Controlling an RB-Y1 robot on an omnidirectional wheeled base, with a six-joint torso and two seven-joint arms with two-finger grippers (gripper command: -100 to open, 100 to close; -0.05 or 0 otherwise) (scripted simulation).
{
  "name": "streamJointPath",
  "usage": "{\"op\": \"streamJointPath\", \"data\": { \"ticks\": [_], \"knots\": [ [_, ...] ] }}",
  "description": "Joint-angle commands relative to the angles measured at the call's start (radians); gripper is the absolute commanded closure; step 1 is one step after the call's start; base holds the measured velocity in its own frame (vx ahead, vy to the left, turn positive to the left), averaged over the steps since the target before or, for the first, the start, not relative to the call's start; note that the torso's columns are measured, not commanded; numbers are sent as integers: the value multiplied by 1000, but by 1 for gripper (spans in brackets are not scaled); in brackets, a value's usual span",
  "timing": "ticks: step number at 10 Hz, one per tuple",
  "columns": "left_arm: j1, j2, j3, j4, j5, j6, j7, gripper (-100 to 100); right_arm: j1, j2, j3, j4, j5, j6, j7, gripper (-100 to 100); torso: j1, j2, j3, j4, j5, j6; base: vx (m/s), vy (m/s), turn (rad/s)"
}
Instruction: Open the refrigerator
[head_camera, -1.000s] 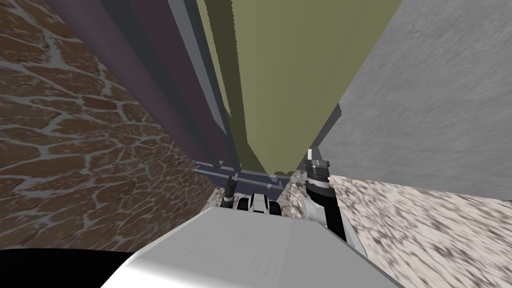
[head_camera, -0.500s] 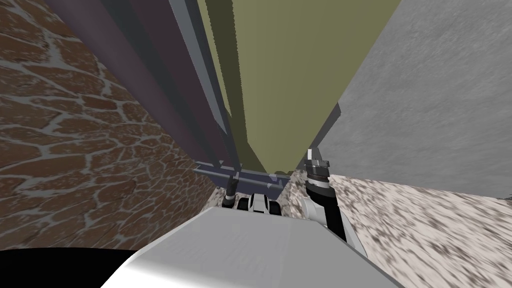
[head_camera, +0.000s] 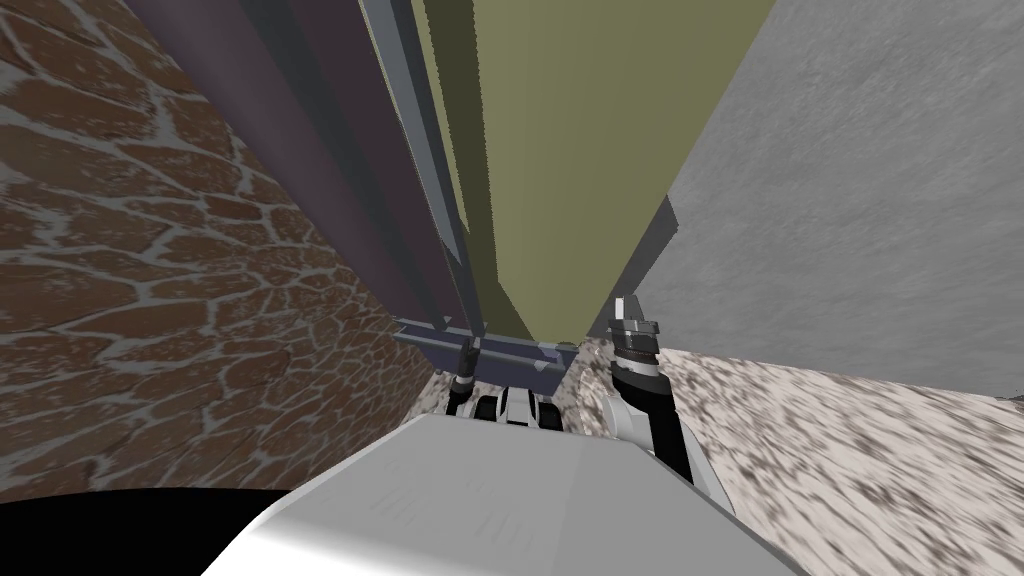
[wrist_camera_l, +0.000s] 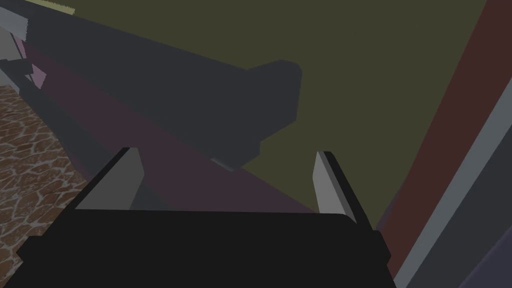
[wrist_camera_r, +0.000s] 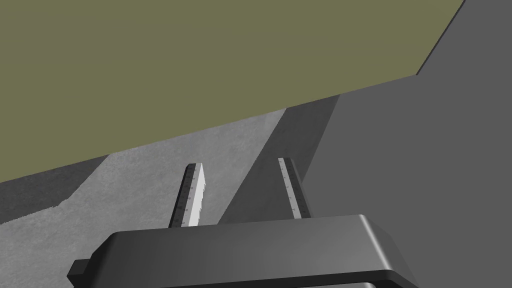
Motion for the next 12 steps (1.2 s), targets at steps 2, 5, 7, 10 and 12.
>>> {"op": "streamJointPath", "data": {
  "ticks": [2,5,7,10,12],
  "knots": [
    [5,1,-1,-42,-1,34,0,-100,0,0,0,0,0,0,0,0,0,0,0,0,0,0,-13,0,5],
    [59,-1,-10,-24,-6,-32,-3,100,0,0,0,0,0,0,0,0,-1,-1,-1,2,-1,0,55,0,-16],
    [81,-1,-14,-12,-8,-66,-4,100,0,0,0,0,0,0,0,0,0,1,1,1,0,0,53,4,-15],
    [103,-1,-17,-3,-10,-94,-5,100,0,0,0,0,0,0,0,0,0,1,1,0,0,0,38,-1,-10],
    [105,20,-18,2,-9,-31,-3,-100,0,0,0,0,0,0,0,0,0,3,2,1,0,0,0,0,0]
  ]
}}
